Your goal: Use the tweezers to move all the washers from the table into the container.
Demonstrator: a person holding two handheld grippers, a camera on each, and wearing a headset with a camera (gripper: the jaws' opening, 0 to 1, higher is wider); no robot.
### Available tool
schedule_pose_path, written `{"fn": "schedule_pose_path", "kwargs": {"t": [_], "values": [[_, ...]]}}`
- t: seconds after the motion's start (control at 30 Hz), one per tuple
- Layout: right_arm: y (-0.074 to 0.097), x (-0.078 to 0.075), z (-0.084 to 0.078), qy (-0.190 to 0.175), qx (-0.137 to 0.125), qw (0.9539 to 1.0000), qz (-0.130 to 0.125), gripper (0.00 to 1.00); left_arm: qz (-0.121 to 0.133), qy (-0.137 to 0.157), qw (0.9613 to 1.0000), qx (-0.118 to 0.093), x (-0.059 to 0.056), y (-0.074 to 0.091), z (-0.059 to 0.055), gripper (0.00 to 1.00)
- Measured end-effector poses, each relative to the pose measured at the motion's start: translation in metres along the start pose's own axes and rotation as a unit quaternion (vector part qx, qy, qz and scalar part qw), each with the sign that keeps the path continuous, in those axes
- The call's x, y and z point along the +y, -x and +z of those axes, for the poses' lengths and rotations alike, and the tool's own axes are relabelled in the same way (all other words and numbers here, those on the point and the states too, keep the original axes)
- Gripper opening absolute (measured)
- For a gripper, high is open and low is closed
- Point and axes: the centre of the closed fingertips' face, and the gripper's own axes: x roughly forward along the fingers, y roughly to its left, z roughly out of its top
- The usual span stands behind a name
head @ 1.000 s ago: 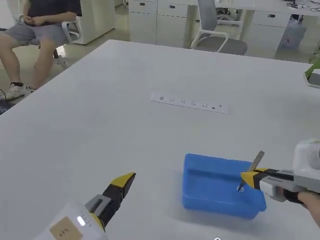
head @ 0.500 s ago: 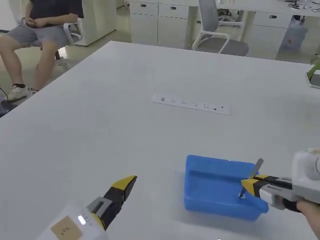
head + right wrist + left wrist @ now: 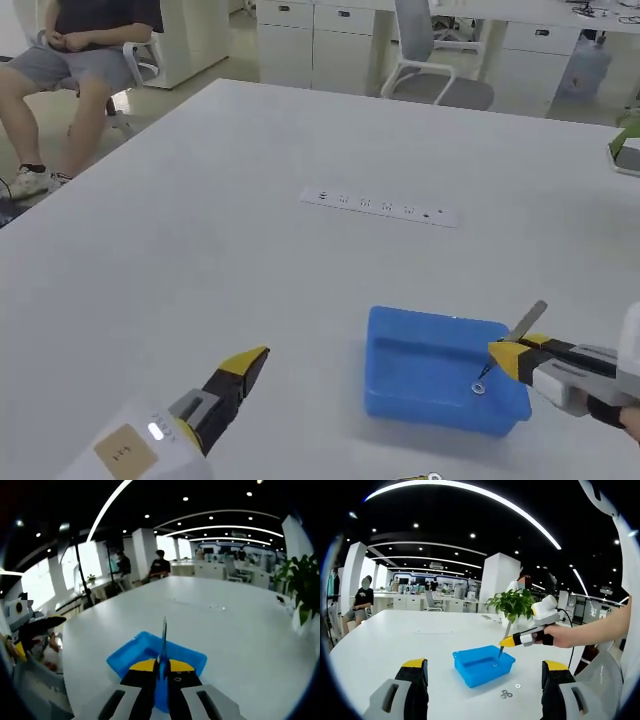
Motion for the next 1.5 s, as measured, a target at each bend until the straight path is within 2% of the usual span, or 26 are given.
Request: {"fn": "schedule_pose_path", "kwargs": {"t": [0.13,0.23,0.33,0.6,0.73,0.93,1.13,1.27,1.3,1.37,1.43,1.47,1.5], "values": [[0.014,0.017,0.004,-0.002,-0.011,0.9999,0.011,0.04,0.001,0.000,1.0000,0.001,0.000,0.000,0.000,0.96],[0.023,0.028,0.001,-0.018,-0.018,0.9994,0.024,0.04,0.002,0.001,1.0000,0.000,0.001,0.000,0.000,0.96],[0.029,0.036,-0.013,-0.039,-0.012,0.9988,0.029,0.04,0.001,0.001,1.0000,0.001,0.001,0.000,-0.001,0.96],[0.029,0.042,-0.074,-0.093,0.040,0.9947,0.022,0.04,-0.005,-0.001,1.0000,0.003,-0.001,0.000,-0.002,0.96],[0.027,0.043,-0.087,-0.108,0.049,0.9927,0.022,0.04,-0.009,-0.001,0.9999,0.006,-0.003,-0.001,-0.003,0.96],[0.025,0.040,-0.091,-0.105,0.050,0.9929,0.022,0.04,-0.012,0.002,0.9999,0.007,-0.004,0.000,-0.004,0.95],[0.028,0.041,-0.093,-0.082,0.053,0.9951,0.013,0.04,-0.010,0.006,0.9999,0.004,-0.003,0.001,-0.003,0.95],[0.031,0.040,-0.089,-0.082,0.033,0.9961,0.007,0.04,-0.010,0.006,0.9999,0.004,-0.002,0.001,-0.003,0.95],[0.031,0.040,-0.089,-0.082,0.031,0.9961,0.007,0.04,-0.010,0.006,0.9999,0.004,-0.002,0.001,-0.003,0.95],[0.030,0.043,-0.085,-0.093,0.013,0.9955,0.015,0.04,-0.011,0.005,0.9999,0.004,-0.003,0.001,-0.003,0.95],[0.030,0.043,-0.089,-0.081,0.019,0.9965,0.011,0.04,-0.011,0.004,0.9999,0.005,-0.003,0.001,-0.004,0.95],[0.029,0.042,-0.092,-0.062,0.023,0.9978,0.006,0.04,-0.011,0.003,0.9999,0.005,-0.003,0.001,-0.003,0.95],[0.029,0.043,-0.093,-0.063,0.021,0.9978,0.006,0.04,-0.011,0.003,0.9999,0.004,-0.003,0.001,-0.003,0.95]]}}
